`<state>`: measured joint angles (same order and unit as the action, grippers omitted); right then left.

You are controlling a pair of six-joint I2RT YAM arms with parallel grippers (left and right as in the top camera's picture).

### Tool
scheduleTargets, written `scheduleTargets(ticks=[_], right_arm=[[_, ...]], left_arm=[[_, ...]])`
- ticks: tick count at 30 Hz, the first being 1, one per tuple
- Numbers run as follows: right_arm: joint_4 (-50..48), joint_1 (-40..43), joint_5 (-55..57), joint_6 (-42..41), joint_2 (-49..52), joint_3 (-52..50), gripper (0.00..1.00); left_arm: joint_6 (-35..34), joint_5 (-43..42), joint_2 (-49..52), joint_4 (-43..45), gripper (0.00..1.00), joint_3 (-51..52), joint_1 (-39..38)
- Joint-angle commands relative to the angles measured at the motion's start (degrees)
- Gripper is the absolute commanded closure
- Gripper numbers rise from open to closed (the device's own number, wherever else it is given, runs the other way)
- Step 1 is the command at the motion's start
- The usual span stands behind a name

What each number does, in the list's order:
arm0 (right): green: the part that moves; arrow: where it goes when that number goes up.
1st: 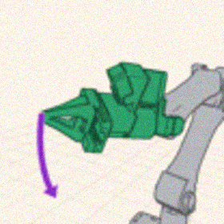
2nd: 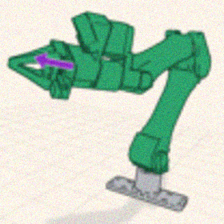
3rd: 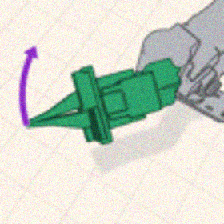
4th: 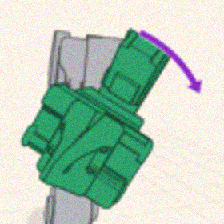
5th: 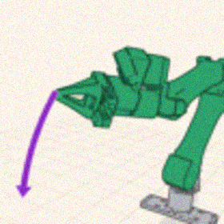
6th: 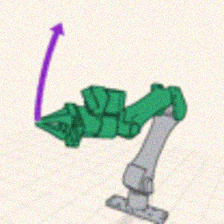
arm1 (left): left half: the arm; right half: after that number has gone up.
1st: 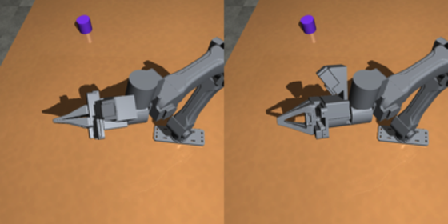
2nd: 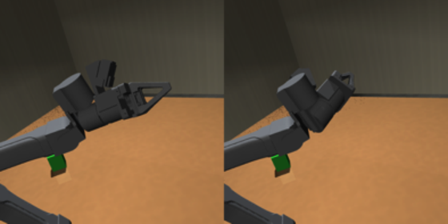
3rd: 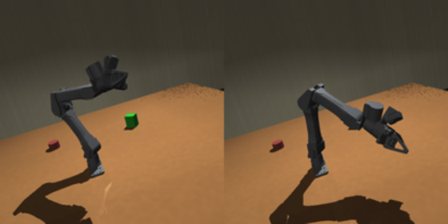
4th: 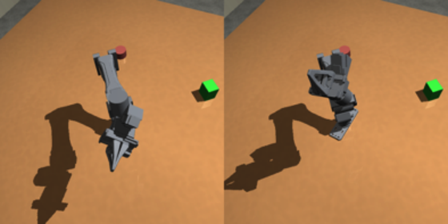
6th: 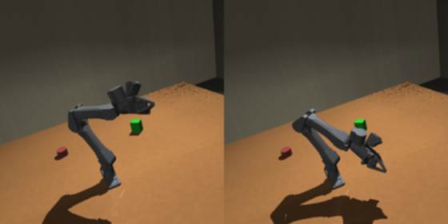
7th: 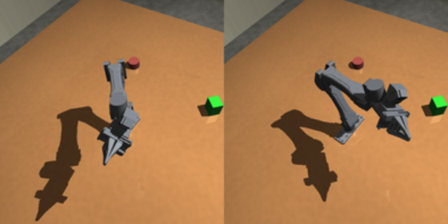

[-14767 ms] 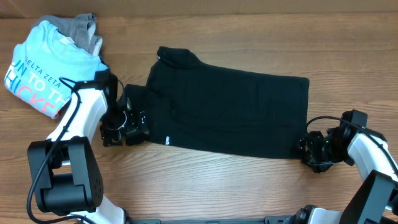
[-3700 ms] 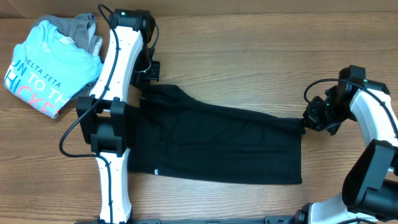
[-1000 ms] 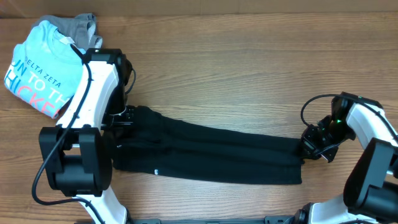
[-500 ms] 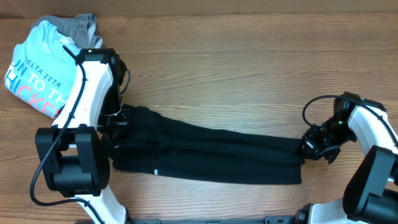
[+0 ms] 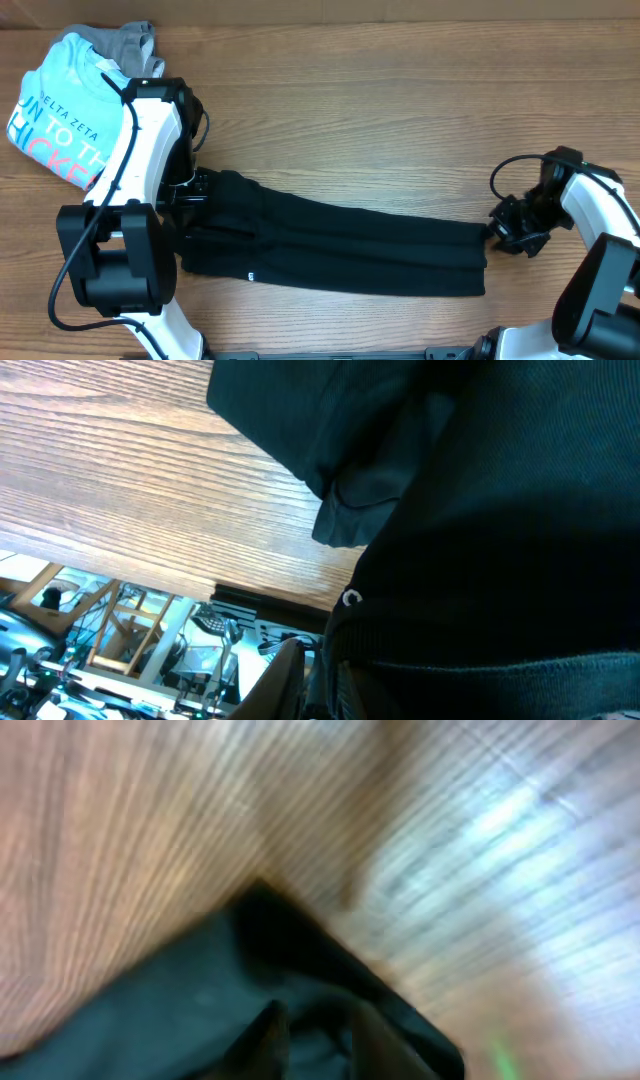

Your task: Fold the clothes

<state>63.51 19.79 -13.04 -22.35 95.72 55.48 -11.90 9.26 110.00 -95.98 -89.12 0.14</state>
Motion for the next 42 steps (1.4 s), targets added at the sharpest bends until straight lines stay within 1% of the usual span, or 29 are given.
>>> scheduleTargets(ticks=[1,2,3,5,7,8,10,12,15,18,20,22,23,24,26,27,28,31,33,34,36,37,39,41,42], right_arm=[[0.26,0.11,-5.31,4.66,-1.42,-0.15,0.88],[1.81,0.11,-6.12,5.49,-1.44,-0.15,0.94],[3.74,0.11,-5.92,5.66,-1.44,-0.15,0.96],[7.02,0.11,-2.89,4.28,-1.44,-0.15,0.96],[10.67,0.22,3.06,-2.19,-1.44,-0.15,0.96],[11.63,0.22,3.74,-4.11,-1.44,-0.15,0.96],[12.70,0.22,3.02,-5.16,-1.44,-0.15,0.96],[12.68,0.22,2.49,-5.18,-1.44,-0.15,0.96],[11.47,0.17,0.74,-4.90,-1.44,-0.15,0.96],[5.68,0.22,-1.95,-2.03,-1.44,-0.13,0.96],[2.51,0.22,-4.44,0.04,-1.44,-0.07,0.96],[0.66,0.22,-5.33,0.31,-1.44,0.02,0.96],[0.13,0.22,-5.53,0.44,-1.44,0.07,0.96],[-0.24,0.22,-5.81,1.27,-1.44,0.07,0.96],[-0.94,0.20,-6.82,3.10,-1.44,0.07,0.96],[-1.16,0.20,-6.78,3.28,-1.44,0.07,0.96],[-1.36,0.20,-6.80,3.37,-1.44,0.07,0.96],[-2.16,0.20,-6.78,3.34,-1.44,0.07,0.95],[-3.28,0.20,-6.78,3.32,-1.44,0.07,0.92],[-3.76,0.20,-6.80,3.34,-1.44,0.07,0.91],[-4.15,0.15,-7.30,3.67,-1.44,0.07,0.90],[-4.11,0.09,-7.87,4.61,-1.42,0.04,0.89],[-3.58,-0.33,-8.11,5.01,-1.42,0.00,0.83],[-2.97,-1.07,-8.11,5.03,-1.42,-0.11,0.80],[-2.82,-1.51,-8.13,5.03,-1.42,-0.22,0.80]], left_arm=[[-0.55,0.09,-0.96,0.00,0.92,0.20,0.48],[-0.55,0.11,-0.96,-0.24,0.95,0.22,0.48],[-0.57,0.11,-0.96,-0.55,0.96,0.22,0.48],[-0.59,0.09,-0.96,-0.90,0.96,0.26,0.50],[-0.59,0.11,-1.01,-0.90,0.96,0.59,0.55],[-0.61,0.09,-1.01,-0.90,0.96,0.83,0.55],[-0.90,-0.28,-0.98,-0.90,0.96,1.55,0.57],[-1.03,-0.57,-0.98,-0.85,0.91,2.64,0.59],[-1.49,-0.83,-0.98,-0.24,0.91,4.33,0.59],[-1.44,-1.42,-0.98,1.75,0.91,4.74,0.59],[-0.61,-4.31,-1.05,1.86,0.92,4.74,0.48],[0.15,-5.25,-1.05,1.81,0.83,4.72,0.22],[0.48,-5.27,-1.05,2.16,0.81,4.61,0.20],[0.55,-5.27,-1.05,2.78,0.75,4.42,0.20],[0.52,-5.97,-1.05,4.17,0.70,3.48,0.26],[0.52,-6.34,-1.05,4.76,0.64,2.95,0.26],[0.52,-6.91,-1.05,5.46,0.60,2.23,0.26],[0.59,-8.07,-1.05,8.24,0.57,1.07,0.17],[0.63,-8.37,-1.05,10.05,0.58,1.11,0.11],[1.05,-9.40,-1.03,11.13,0.61,1.27,0.09],[2.14,-13.18,-1.03,13.51,0.67,1.88,-0.20],[3.74,-16.48,-1.03,15.08,0.68,2.54,-0.57],[6.56,-21.73,-1.03,17.81,0.68,4.35,-1.66],[7.30,-24.52,-1.03,20.57,0.67,6.99,-3.21],[7.28,-24.98,-1.03,21.81,0.67,8.52,-4.09]])
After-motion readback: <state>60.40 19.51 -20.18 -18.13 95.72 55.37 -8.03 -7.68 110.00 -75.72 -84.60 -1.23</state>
